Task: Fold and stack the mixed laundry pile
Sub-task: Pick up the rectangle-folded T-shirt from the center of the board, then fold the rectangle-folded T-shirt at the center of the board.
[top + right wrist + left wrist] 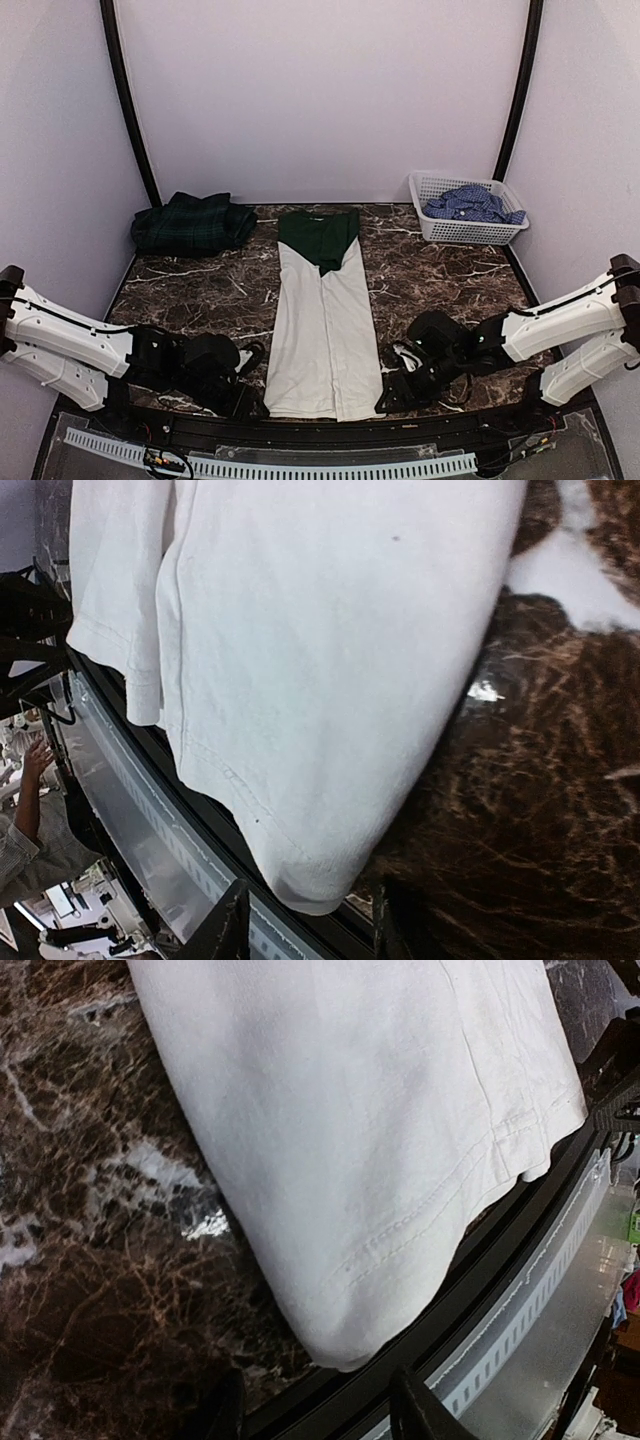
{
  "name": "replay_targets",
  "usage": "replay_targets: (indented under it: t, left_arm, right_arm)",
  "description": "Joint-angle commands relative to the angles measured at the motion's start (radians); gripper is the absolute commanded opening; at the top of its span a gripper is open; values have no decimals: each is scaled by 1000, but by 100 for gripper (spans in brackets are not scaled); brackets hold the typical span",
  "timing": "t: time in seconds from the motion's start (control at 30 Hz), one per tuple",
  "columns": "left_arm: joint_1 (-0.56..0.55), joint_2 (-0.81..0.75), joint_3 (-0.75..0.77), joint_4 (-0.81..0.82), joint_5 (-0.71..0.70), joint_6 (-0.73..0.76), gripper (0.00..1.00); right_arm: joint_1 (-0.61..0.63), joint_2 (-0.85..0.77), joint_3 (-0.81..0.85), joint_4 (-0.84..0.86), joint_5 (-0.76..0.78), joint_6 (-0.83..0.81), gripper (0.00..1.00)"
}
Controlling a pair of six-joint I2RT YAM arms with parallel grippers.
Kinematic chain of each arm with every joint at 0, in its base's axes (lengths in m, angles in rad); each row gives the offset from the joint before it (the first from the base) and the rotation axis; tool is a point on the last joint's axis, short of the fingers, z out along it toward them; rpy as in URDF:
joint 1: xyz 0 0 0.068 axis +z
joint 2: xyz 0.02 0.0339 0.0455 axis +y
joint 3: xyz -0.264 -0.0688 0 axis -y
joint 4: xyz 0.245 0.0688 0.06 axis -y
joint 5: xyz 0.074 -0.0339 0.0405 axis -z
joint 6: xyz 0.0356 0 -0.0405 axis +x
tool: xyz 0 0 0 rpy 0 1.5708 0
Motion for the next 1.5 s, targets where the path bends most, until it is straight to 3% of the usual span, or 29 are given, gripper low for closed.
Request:
replay_targets:
  t: [0.0,0.2,0.37,0.5,0.6,0.77,0.9,1.1,1.47]
  left_arm:
    - [17,18,-36,131,26,-65,47]
    - [50,83,-55,264,76,-67,45]
    - [56,114,-29,249,88,-49,24]
    - [56,88,-14,206,82,-35,9]
    - [55,78,5,187,115,-7,0]
    - [48,50,79,112,106,66,0]
    - [105,26,165,59,97,132,0]
    - [303,28,236,60,153,220,0]
    - [562,269,465,106,170,410,0]
  right_arm:
    - [41,49,-4,82,15,49,39]
    - [57,100,8,128,25,59,35]
    - [56,88,11,110,37,58,21]
    - [58,48,12,66,52,52,2]
    - [79,10,32,37,64,37,0]
    - [107,-33,125,-64,124,-20,0]
    - [56,-49,204,-135,165,-88,0]
    - [-96,-25,302,-169,149,-218,0]
    - [-397,249,570,-137,82,-489,0]
